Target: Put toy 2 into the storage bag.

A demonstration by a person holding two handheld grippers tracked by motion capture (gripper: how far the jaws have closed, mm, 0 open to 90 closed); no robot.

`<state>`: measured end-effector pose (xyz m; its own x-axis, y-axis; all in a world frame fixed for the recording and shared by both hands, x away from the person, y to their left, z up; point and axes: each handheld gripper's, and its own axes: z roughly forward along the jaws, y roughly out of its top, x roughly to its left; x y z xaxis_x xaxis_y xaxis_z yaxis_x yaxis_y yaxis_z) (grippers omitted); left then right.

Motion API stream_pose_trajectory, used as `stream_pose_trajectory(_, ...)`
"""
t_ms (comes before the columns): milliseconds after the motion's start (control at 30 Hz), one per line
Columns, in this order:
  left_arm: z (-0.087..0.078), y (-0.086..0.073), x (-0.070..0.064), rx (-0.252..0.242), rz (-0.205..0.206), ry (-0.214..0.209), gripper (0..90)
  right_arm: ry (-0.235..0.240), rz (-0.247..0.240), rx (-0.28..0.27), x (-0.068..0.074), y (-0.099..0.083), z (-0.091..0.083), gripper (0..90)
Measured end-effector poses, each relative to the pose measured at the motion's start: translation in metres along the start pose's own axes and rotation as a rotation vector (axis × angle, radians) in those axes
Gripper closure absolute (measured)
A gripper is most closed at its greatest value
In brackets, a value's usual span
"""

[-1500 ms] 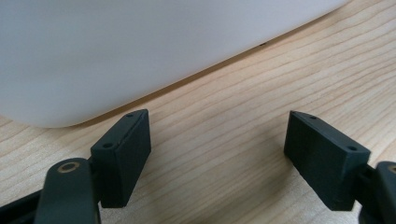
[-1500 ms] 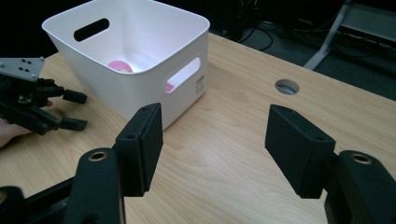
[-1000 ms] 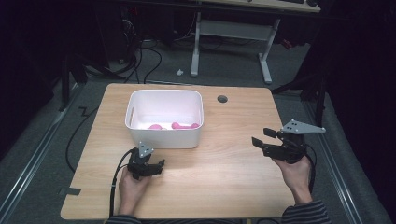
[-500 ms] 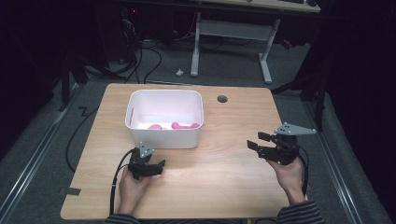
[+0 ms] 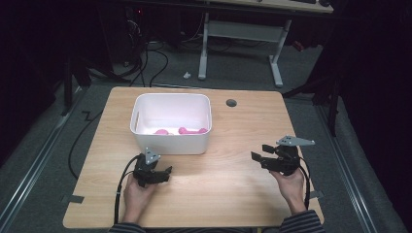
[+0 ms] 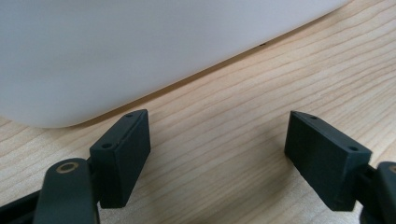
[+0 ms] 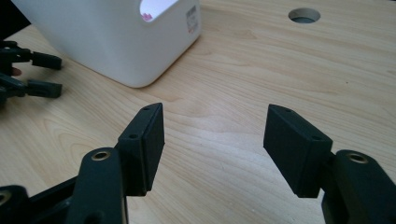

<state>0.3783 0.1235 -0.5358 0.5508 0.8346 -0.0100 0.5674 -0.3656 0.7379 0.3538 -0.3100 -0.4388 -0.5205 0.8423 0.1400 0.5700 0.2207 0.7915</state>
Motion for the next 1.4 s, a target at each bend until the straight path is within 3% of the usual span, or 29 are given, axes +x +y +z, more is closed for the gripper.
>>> stream_pose_trajectory(433,0.000,0.000,0.000,0.004,0.008,-0.008,21.7,-0.018,0.049,0.029,-0.007,-0.012,0.019,38.9)
stream_pose_trajectory(967,0.000,0.000,0.000,0.004,0.008,-0.009,21.7,-0.045,0.055,0.077,-0.007,-0.022,0.050,38.8)
stream_pose_trajectory(1167,0.000,0.000,0.000,0.003,0.007,-0.008,21.7,-0.078,0.028,0.078,-0.006,-0.025,0.054,38.3)
stream_pose_trajectory(1300,0.000,0.000,0.000,0.003,0.007,-0.008,21.8,-0.120,-0.012,0.116,-0.005,-0.029,0.063,37.7)
stream_pose_trajectory(1400,0.000,0.000,0.000,0.002,0.007,-0.007,21.8,-0.128,-0.017,0.127,-0.004,-0.031,0.067,37.7)
